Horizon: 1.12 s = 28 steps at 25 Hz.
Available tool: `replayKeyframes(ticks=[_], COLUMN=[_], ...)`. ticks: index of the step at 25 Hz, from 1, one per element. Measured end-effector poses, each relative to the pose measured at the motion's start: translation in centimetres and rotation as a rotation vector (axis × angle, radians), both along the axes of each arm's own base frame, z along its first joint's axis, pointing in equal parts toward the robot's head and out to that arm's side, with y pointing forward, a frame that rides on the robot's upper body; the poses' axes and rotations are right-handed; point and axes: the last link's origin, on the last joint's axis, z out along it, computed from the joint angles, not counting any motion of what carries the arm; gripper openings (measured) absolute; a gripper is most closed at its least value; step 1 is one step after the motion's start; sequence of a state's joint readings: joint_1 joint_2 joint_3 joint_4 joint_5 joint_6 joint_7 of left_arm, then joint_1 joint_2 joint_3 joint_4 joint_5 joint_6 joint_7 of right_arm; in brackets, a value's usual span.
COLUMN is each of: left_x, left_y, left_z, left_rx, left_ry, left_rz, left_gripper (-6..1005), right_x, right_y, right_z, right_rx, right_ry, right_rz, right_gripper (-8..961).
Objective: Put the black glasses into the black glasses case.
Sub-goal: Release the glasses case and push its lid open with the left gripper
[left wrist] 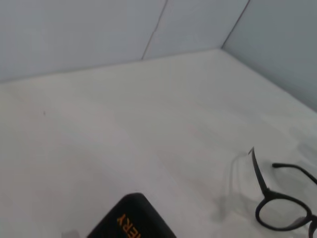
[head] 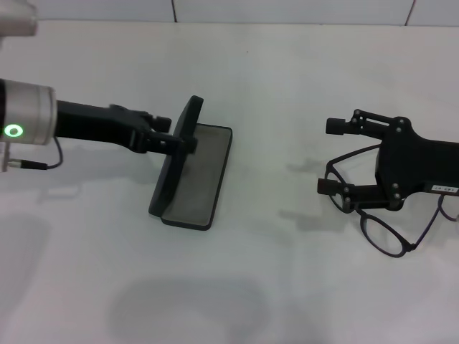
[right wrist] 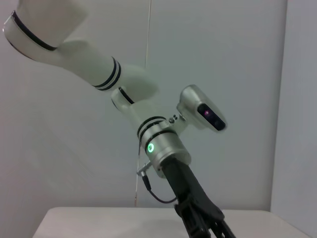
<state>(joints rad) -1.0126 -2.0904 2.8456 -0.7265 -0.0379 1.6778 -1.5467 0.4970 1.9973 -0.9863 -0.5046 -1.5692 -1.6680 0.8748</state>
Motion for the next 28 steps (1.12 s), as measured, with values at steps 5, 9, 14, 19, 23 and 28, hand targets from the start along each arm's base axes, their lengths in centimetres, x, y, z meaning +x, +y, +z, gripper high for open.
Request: replayKeyframes(ticks=[5,9,14,19,23,28], left_x=[0.0,0.0,-0.4,-0.3,-0.5,-0.3], left_y=[0.5,0.9,1.2,1.4,1.9,2.2], left_z=[-0.8,-1.5,-1.8,-2.3,-2.3,-2.0], left_rx=[-0.01,-0.005,0.007,0.006,0.031,0.034], left_ry=[0.038,0.061,0.095,0.104,0.124,0.117], left_rz=[0.015,0.017,0.021,0.014,0.032,0.063], left_gripper=[868,867,866,734,601,489], right_x=[0.0,0.0,0.0,0.3,0.3,0.4], right_y=[0.0,0.1,0.3,0.3,0.3,0.2], right_z=[0.0,-0.1,0.0,0.2,0.3,0.3], right_rx=[0.0,0.004,0.006,0.014,0.024,0.027], right_ry=[-0.003,-0.009,-0.013,-0.022,-0.027,-0.028], right_rz=[0.001,-0.003,-0.002,0.0,0.01,0.012], right_gripper=[869,869,869,870,870,869])
